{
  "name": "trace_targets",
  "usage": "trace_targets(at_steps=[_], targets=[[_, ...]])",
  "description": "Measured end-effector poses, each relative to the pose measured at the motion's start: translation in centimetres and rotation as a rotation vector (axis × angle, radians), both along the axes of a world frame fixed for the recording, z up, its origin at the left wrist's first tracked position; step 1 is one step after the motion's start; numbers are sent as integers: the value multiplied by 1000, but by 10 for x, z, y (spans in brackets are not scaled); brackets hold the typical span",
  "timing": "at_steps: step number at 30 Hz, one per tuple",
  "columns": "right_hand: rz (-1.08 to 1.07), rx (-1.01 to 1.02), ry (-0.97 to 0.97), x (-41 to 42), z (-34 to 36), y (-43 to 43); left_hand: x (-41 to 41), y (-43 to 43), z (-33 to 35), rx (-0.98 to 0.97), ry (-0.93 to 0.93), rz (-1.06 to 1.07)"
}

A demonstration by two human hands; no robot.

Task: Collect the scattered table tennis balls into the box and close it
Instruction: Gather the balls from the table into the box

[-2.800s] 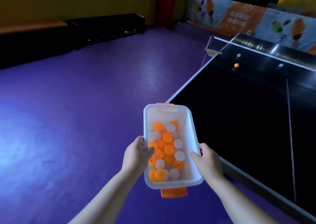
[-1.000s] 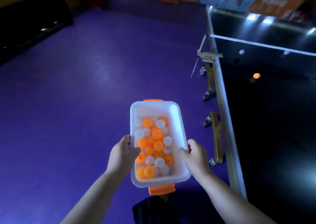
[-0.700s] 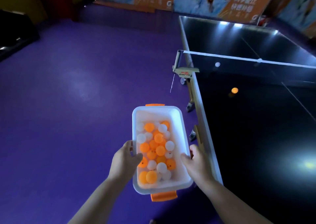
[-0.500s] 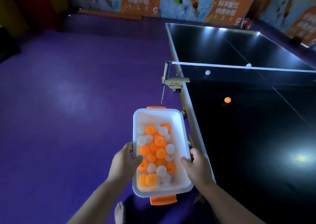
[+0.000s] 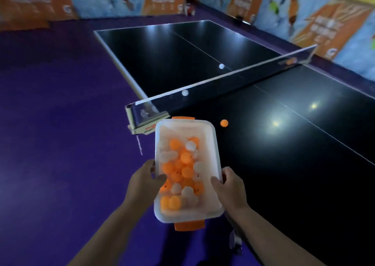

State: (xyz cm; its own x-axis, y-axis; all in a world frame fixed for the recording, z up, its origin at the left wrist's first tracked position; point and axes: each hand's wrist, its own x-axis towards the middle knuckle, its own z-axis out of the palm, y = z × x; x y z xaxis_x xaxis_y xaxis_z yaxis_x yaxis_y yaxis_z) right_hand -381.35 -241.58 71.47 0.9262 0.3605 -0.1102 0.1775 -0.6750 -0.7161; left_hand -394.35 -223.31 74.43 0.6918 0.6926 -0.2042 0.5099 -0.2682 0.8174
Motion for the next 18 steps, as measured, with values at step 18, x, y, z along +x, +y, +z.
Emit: trace_targets(at_steps=[18], targets=[[-635, 233, 102, 175, -11, -37, 301, 7, -24, 74, -27, -626]])
